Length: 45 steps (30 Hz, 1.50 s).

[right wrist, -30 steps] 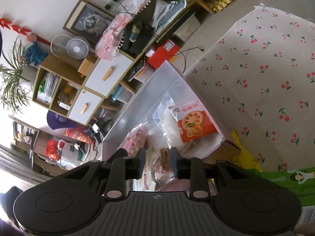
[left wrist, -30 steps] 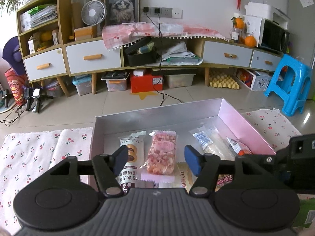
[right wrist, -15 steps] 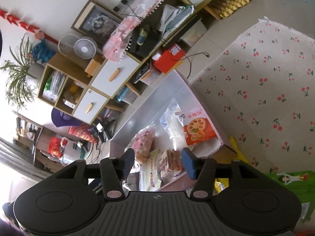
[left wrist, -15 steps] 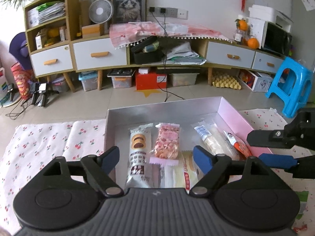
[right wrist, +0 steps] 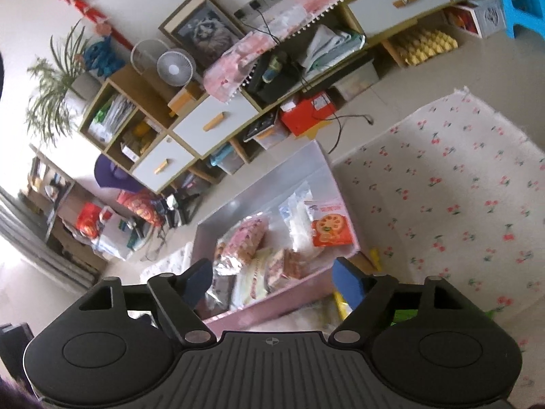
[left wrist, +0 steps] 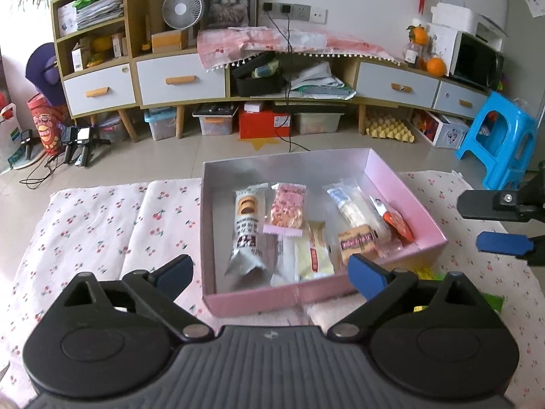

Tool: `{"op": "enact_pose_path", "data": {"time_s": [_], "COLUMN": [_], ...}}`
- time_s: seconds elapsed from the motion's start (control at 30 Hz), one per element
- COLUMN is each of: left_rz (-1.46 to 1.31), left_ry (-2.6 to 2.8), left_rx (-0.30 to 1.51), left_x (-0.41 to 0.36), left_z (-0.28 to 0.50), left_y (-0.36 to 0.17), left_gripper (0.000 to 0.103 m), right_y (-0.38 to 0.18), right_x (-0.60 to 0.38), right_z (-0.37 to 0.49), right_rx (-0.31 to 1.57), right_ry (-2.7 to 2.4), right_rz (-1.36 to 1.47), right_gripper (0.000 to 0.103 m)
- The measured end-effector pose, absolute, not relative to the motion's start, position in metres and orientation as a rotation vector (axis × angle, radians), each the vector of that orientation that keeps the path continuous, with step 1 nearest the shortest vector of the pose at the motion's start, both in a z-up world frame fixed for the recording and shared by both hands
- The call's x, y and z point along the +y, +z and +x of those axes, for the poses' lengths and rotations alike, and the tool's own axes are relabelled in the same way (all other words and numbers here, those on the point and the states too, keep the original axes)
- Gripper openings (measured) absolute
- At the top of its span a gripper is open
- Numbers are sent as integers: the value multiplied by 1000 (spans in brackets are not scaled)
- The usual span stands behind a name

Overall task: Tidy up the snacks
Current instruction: 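Withdraw both open tools from the box back over the snack pile, then move the left tool to the gold bar packet while the right tool approaches the green packet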

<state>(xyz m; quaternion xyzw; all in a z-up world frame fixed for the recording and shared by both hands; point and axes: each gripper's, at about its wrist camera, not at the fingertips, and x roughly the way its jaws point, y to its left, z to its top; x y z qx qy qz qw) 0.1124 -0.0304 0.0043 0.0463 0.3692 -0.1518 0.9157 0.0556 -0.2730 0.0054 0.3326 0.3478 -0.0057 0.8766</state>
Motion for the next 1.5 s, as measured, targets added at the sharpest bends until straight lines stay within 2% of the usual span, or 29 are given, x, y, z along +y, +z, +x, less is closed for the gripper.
{"op": "enact_pose_path", "data": {"time_s": [0.2, 0.43, 1.17, 1.37, 1.5], "left_rz": [129, 126, 81, 126, 185], "left_ry": [-288, -288, -284, -318, -410], "left_rx": [786, 817, 858, 812, 762], "left_x": [-28, -23, -10, -22, -31], "left_z": [96, 72, 46, 40, 41], "left_y": [11, 7, -32, -42, -50], "left_gripper": [102, 102, 102, 102, 97], "right_y": [22, 25, -22, -32, -39], "right_x": [-274, -274, -274, -268, -262], "right_z": [33, 11, -11, -11, -11], "right_rx": [730, 738, 867, 872, 853], "right_ry": [-31, -20, -43, -13, -5], "right_rz": [506, 381, 31, -47, -100], "right_gripper": [89, 92, 92, 92, 92]}}
